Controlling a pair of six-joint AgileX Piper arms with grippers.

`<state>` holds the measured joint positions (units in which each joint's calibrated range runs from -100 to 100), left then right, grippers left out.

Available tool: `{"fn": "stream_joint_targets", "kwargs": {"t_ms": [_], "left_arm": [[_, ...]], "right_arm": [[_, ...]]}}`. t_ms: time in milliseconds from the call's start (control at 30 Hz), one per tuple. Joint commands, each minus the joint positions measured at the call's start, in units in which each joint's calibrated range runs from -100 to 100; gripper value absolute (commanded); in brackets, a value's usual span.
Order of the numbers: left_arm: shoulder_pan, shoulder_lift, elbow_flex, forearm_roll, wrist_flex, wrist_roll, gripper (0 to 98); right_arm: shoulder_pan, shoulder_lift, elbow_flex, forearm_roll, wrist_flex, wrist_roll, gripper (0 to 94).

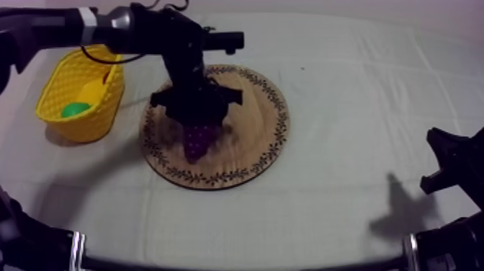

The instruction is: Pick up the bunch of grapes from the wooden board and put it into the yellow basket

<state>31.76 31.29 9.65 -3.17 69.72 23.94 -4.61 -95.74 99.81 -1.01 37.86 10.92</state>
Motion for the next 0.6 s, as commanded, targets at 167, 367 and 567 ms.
{"fn": "stream_joint_targets", "kwargs": {"t_ms": [167, 367, 567], "left_arm": [[-1.92, -14.22, 7.31, -1.29, 0.44, -3.16, 38.3], [-5.23, -28.07, 17.39, -3.78, 0.49, -7.04, 39.8], [-9.70, -38.89, 23.32, -8.17, -0.07, -10.03, 39.8]], "right_arm": [[0.02, -0.01, -0.03, 0.01, -0.04, -0.01, 0.4], [0.02, -0.01, -0.03, 0.01, -0.04, -0.01, 0.4], [0.02, -0.01, -0.03, 0.01, -0.04, -0.01, 0.4]]}}
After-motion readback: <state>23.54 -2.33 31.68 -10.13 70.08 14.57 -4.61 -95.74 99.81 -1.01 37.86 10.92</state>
